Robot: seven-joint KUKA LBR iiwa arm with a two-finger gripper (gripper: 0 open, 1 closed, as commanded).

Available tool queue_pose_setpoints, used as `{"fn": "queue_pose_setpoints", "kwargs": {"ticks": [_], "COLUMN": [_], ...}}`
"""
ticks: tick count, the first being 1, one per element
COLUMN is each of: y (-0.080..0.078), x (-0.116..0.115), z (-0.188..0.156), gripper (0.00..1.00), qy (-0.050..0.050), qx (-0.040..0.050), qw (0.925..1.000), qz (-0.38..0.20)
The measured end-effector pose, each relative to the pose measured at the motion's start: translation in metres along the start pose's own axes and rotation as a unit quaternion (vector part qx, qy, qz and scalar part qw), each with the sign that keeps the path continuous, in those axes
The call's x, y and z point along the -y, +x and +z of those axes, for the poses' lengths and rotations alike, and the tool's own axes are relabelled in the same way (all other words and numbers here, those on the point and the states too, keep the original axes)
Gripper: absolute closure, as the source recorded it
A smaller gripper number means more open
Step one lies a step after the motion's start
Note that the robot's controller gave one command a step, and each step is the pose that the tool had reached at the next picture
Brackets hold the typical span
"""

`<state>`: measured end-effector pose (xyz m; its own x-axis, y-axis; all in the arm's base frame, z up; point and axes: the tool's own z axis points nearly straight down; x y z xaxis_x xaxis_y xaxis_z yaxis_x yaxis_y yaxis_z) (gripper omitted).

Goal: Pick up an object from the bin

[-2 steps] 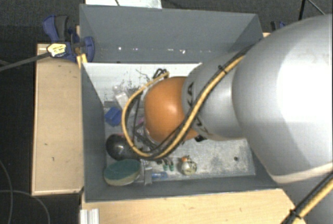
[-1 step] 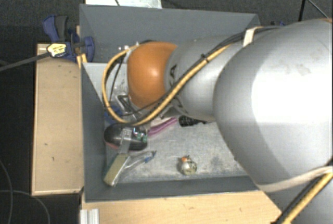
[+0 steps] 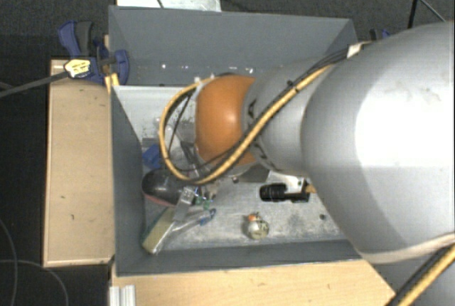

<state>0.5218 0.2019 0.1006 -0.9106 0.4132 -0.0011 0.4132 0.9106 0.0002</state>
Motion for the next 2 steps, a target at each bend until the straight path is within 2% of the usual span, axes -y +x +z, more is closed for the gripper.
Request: {"fn": "queue_pose_setpoints", "kwargs": {"ticks": [1,2], "y": [0.001,0.019], "x": [-0.009,-0.040], "z": [0.025,0.027], "gripper": [0.00,0.00], "qy": [-0.004,-0.004], "qx": [0.0046,0.0042], "qw": [0.9977,0.9622], "qz": [0.068,0.272]}}
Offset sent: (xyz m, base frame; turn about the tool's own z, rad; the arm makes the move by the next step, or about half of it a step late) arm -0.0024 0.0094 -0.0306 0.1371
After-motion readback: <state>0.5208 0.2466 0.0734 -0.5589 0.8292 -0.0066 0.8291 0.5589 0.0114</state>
